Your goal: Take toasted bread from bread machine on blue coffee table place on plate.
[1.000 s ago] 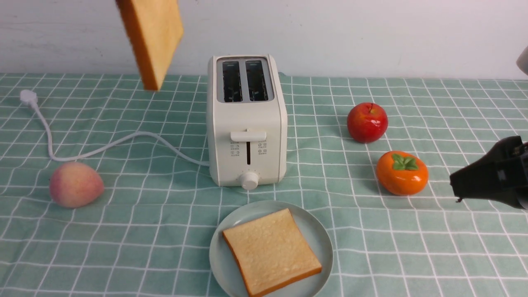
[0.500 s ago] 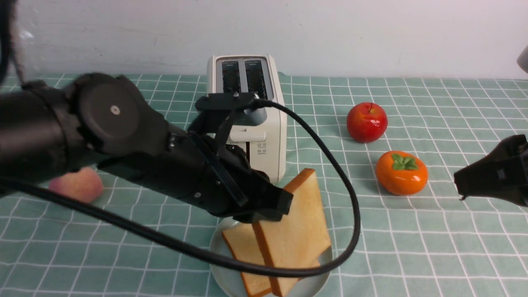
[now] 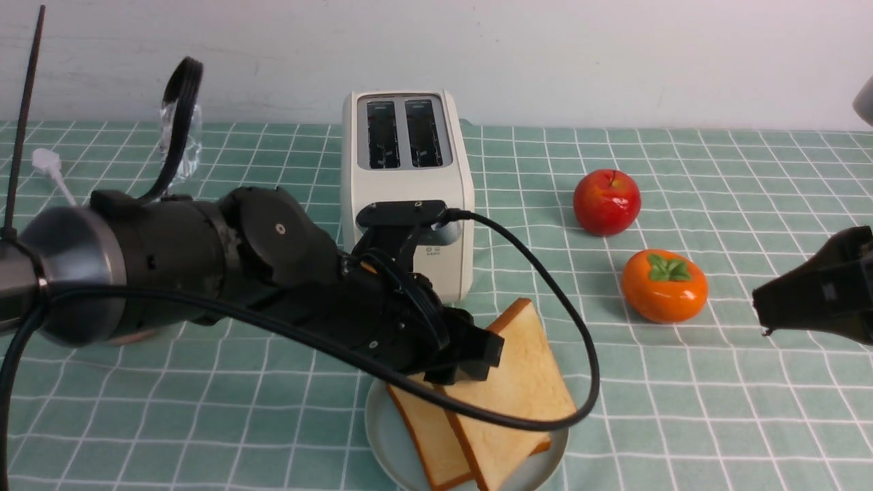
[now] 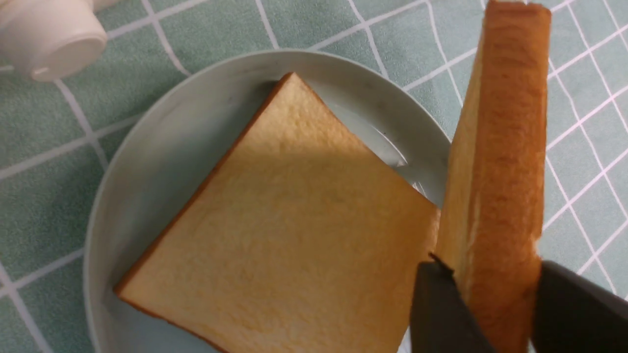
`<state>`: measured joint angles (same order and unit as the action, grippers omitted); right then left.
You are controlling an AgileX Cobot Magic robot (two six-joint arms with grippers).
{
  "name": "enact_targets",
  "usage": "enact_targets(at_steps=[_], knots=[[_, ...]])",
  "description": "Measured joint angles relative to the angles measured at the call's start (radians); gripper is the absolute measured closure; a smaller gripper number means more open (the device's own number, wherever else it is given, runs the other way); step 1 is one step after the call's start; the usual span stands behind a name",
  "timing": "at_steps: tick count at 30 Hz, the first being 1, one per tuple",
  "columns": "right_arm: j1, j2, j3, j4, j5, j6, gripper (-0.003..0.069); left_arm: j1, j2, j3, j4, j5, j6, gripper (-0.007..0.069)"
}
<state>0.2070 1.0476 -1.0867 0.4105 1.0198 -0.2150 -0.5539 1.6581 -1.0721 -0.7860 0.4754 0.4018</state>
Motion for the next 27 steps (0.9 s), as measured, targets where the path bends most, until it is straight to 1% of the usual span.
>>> enact_targets(at_steps=[1, 4, 5, 6, 7, 8, 9, 10, 13, 16, 17, 19, 20, 22, 23, 24, 25, 26, 27], knots=[[0.000, 0.000, 0.000, 0.001, 0.000, 0.000, 0.0308, 0.000, -0.011, 0.000, 0.009, -0.001, 0.000, 0.0256], [0.000, 0.000, 0.000, 0.016, 0.013, 0.000, 0.0309, 0.000, -0.055, 0.001, 0.056, 0.002, 0.000, 0.0106], [0.000, 0.000, 0.000, 0.018, 0.015, 0.000, 0.0309, 0.000, -0.064, 0.001, 0.056, 0.001, 0.000, 0.0106], [0.000, 0.000, 0.000, 0.026, 0.028, 0.000, 0.0309, 0.000, -0.098, 0.001, 0.104, 0.006, 0.000, 0.0033], [0.000, 0.000, 0.000, 0.028, 0.030, 0.000, 0.0309, 0.000, -0.098, 0.001, 0.110, 0.006, 0.000, 0.0027], [0.000, 0.000, 0.000, 0.032, 0.030, 0.000, 0.0309, 0.000, -0.142, 0.001, 0.162, 0.012, 0.000, -0.0015], [0.000, 0.000, 0.000, 0.033, 0.030, 0.000, 0.0309, 0.000, -0.152, 0.001, 0.175, 0.013, 0.000, -0.0021], [0.000, 0.000, 0.000, 0.034, 0.029, 0.000, 0.0309, 0.000, -0.180, 0.001, 0.220, 0.016, -0.001, -0.0034], [0.000, 0.000, 0.000, 0.035, 0.011, 0.001, 0.0309, 0.000, -0.247, 0.001, 0.320, 0.018, -0.045, -0.0026], [0.000, 0.000, 0.000, 0.035, -0.025, 0.001, 0.0316, 0.000, -0.303, 0.001, 0.431, 0.018, -0.155, 0.0015], [0.000, 0.000, 0.000, 0.035, -0.032, 0.001, 0.0319, 0.000, -0.307, 0.001, 0.448, 0.018, -0.164, 0.0023], [0.000, 0.000, 0.000, 0.016, -0.070, -0.012, 0.0342, 0.000, -0.346, 0.001, 0.560, 0.038, -0.298, 0.0074], [0.000, 0.000, 0.000, 0.000, -0.083, -0.022, 0.0354, 0.000, -0.357, 0.001, 0.584, 0.048, -0.333, 0.0092], [-0.003, 0.000, 0.000, -0.058, -0.102, -0.030, 0.0395, 0.000, -0.382, 0.001, 0.650, 0.109, -0.456, 0.0138], [-0.004, 0.000, 0.000, -0.070, -0.105, -0.026, 0.0405, 0.000, -0.386, 0.001, 0.660, 0.134, -0.493, 0.0148], [-0.013, 0.000, 0.000, -0.120, -0.107, 0.010, 0.0451, 0.000, -0.401, 0.001, 0.691, 0.199, -0.573, 0.0188], [-0.019, 0.000, 0.000, -0.151, -0.104, 0.035, 0.0477, 0.000, -0.407, 0.004, 0.701, 0.245, -0.619, 0.0218], [-0.028, 0.000, 0.004, -0.182, -0.100, 0.077, 0.0519, 0.000, -0.412, 0.008, 0.702, 0.291, -0.653, 0.0261], [-0.029, 0.000, 0.005, -0.194, -0.096, 0.084, 0.0535, 0.000, -0.413, 0.008, 0.700, 0.298, -0.656, 0.0261]])
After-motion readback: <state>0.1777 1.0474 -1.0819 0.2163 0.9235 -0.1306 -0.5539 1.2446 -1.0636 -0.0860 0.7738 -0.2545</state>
